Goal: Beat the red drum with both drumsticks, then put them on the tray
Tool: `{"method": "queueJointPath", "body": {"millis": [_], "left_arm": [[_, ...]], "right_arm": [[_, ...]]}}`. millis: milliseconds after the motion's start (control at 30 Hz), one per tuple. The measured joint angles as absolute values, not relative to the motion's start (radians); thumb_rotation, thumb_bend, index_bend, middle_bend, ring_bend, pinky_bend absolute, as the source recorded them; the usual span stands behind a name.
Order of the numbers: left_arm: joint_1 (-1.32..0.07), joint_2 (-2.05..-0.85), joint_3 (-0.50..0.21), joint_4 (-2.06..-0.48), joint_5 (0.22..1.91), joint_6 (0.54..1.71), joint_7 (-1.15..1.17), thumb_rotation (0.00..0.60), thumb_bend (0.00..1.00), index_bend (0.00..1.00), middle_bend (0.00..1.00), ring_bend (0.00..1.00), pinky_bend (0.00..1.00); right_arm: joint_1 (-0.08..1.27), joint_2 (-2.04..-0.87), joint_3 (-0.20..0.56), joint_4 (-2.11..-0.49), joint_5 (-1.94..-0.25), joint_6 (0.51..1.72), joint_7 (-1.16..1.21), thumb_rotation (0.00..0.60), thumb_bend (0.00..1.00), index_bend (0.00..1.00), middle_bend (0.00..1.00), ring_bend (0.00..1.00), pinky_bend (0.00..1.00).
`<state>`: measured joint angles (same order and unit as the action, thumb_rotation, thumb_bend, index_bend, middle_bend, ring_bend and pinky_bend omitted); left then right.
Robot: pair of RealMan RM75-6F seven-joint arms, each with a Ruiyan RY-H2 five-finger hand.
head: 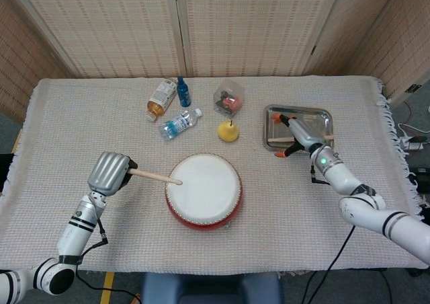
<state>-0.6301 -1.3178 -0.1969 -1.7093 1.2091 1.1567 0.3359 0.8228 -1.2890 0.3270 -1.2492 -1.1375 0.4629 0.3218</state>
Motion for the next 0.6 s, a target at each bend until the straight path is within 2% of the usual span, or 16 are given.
{"method": "queueJointPath", "body": {"millis": [133, 267, 433, 600], "left_arm": [[-0.649, -1.330, -0.203, -1.724, 1.207, 1.155, 0.393, 0.600, 0.83, 0.99, 1.00, 1.00, 1.00], [-0.680, -1.349, -0.218, -1.755, 1.176, 1.145, 0.460, 0.600, 0.83, 0.99, 1.00, 1.00, 1.00], [-0.716, -1.368, -0.237, -1.789, 1.117, 1.133, 0.543, 0.600, 0.83, 0.98, 1.00, 1.00, 1.00], [-0.759, -1.399, -0.261, -1.809, 1.017, 1.136, 0.645, 0.600, 0.82, 0.97, 1.00, 1.00, 1.00]], "right_arm": [[0.795, -1.158, 0.354, -1.501, -1.127, 0.513, 0.330, 0.600, 0.12, 0.21, 0.17, 0.09, 0.25], [0.795, -1.066, 0.378, -1.676, -1.084, 0.540, 0.316, 0.600, 0.12, 0.24, 0.17, 0.08, 0.25], [0.836, -1.017, 0.387, -1.794, -0.986, 0.582, 0.227, 0.600, 0.12, 0.27, 0.17, 0.09, 0.25], [0.900, -1.028, 0.369, -1.861, -0.834, 0.660, 0.109, 0.600, 0.12, 0.31, 0.17, 0.08, 0.22]]}}
